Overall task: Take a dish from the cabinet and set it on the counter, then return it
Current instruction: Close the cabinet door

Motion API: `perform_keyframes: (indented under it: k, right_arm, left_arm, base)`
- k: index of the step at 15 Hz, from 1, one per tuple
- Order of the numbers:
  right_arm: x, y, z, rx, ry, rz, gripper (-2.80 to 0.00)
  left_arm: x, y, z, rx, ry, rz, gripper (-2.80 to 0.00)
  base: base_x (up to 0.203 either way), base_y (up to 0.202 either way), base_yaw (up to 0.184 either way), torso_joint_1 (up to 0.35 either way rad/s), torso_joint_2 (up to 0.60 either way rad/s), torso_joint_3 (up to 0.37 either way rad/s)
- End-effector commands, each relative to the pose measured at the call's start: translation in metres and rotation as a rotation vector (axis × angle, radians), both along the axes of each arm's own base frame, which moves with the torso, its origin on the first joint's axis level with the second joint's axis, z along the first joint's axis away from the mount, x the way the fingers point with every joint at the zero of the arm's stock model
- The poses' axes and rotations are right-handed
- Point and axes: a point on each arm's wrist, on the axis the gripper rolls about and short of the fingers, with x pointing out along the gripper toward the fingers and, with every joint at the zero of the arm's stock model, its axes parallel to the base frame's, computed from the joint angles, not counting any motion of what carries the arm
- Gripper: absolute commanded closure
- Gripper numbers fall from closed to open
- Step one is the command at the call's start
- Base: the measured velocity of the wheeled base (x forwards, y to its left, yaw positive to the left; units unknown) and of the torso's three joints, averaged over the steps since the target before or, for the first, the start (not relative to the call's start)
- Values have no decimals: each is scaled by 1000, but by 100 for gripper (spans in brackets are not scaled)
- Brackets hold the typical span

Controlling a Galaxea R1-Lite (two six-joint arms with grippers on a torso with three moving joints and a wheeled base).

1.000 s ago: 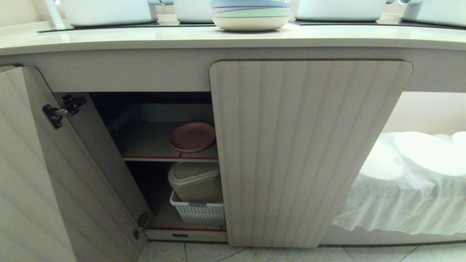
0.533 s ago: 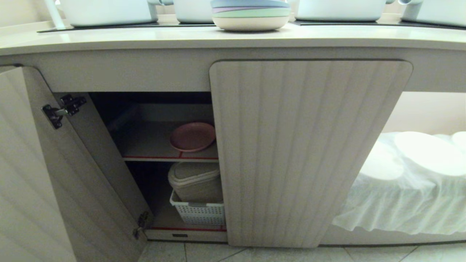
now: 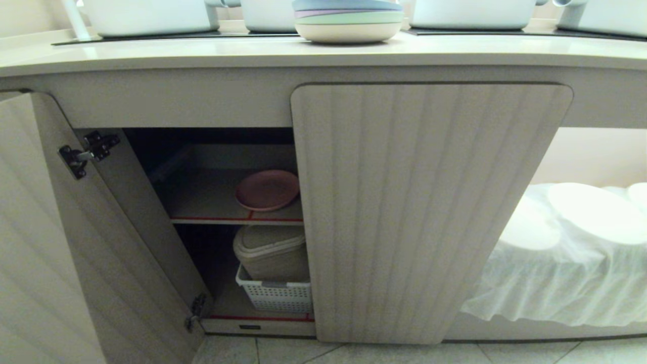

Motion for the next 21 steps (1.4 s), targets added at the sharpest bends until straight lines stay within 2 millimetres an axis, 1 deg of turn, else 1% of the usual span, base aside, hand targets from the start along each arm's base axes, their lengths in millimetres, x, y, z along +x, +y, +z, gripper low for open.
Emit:
perform_keyframes:
  k: [1, 16, 21]
  right_arm:
    - [0, 0, 0, 0, -1, 0, 0]
    - [0, 0, 0, 0, -1, 0, 0]
    - [0, 0, 0, 0, -1, 0, 0]
  left_arm:
    - [0, 0, 0, 0, -1, 0, 0]
    - [0, 0, 0, -2, -1, -1, 0]
    - [0, 0, 0, -3, -1, -2, 0]
  base:
    - [0, 0, 0, 0, 0, 0]
    - [0, 0, 0, 0, 0, 0]
    - [-177, 0, -1, 4, 3, 4]
